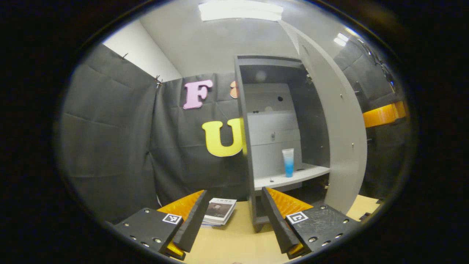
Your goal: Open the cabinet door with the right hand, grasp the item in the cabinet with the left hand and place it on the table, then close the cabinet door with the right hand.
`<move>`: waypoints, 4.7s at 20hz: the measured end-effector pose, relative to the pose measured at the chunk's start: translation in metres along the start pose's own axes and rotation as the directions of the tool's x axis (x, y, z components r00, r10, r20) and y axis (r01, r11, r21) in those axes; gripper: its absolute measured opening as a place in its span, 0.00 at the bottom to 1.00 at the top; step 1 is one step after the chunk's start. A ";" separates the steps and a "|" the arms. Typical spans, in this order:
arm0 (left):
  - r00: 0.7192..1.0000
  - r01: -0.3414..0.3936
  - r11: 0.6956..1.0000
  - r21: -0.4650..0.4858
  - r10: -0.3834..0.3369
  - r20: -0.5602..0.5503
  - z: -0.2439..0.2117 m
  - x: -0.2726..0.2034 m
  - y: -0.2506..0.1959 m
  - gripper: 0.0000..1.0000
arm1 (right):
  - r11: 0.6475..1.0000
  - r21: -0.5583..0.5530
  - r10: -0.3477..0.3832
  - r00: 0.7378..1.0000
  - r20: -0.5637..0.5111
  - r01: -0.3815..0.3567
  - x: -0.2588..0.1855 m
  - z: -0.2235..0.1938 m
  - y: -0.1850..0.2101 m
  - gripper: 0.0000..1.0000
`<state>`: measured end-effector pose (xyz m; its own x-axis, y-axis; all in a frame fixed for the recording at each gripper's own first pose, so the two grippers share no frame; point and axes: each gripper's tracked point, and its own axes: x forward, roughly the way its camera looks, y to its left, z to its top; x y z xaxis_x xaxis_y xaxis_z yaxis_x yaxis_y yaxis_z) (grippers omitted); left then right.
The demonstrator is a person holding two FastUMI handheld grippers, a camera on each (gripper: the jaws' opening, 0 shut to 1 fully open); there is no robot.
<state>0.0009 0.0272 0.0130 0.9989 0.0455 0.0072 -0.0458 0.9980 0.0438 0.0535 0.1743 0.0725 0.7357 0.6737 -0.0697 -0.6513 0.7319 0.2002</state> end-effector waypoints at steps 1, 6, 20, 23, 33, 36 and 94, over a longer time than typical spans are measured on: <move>1.000 0.018 1.000 0.001 -0.018 0.000 0.002 0.003 -0.016 0.88 | 1.000 0.001 -0.003 1.000 0.006 0.003 -0.006 0.000 -0.005 0.07; 0.997 0.080 0.997 -0.018 -0.080 -0.011 0.008 0.016 -0.085 0.87 | 1.000 -0.016 -0.011 1.000 0.029 0.012 -0.032 0.002 -0.028 0.07; 0.990 0.140 0.989 0.050 -0.140 0.001 0.037 0.045 -0.195 0.87 | 0.961 -0.057 -0.263 0.960 0.093 0.269 -0.093 0.005 -0.135 0.18; 0.986 0.168 0.985 0.047 -0.168 0.002 0.038 0.070 -0.214 0.87 | 0.969 0.030 -0.249 0.962 0.108 0.247 -0.112 0.011 -0.138 0.48; 0.989 0.147 0.989 0.031 -0.147 0.003 0.038 0.204 -0.225 0.88 | 0.693 0.117 -0.720 0.692 0.059 0.711 -0.220 -0.014 -0.227 0.98; 0.991 0.131 0.991 0.002 -0.131 -0.029 0.021 0.244 -0.219 0.87 | 0.622 0.147 -0.781 0.624 0.044 0.769 -0.232 -0.019 -0.228 0.98; 0.958 -0.085 0.988 -0.130 0.045 -0.281 -0.298 -0.001 -0.038 0.47 | 0.711 -0.036 -0.696 0.710 0.108 0.702 -0.170 -0.008 -0.244 0.92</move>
<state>0.0030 0.0022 -0.2868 0.9568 0.1013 -0.2723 -0.1294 0.9878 -0.0871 0.0857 -0.1185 0.0273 0.9956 -0.0416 -0.0837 0.0466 0.9972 0.0586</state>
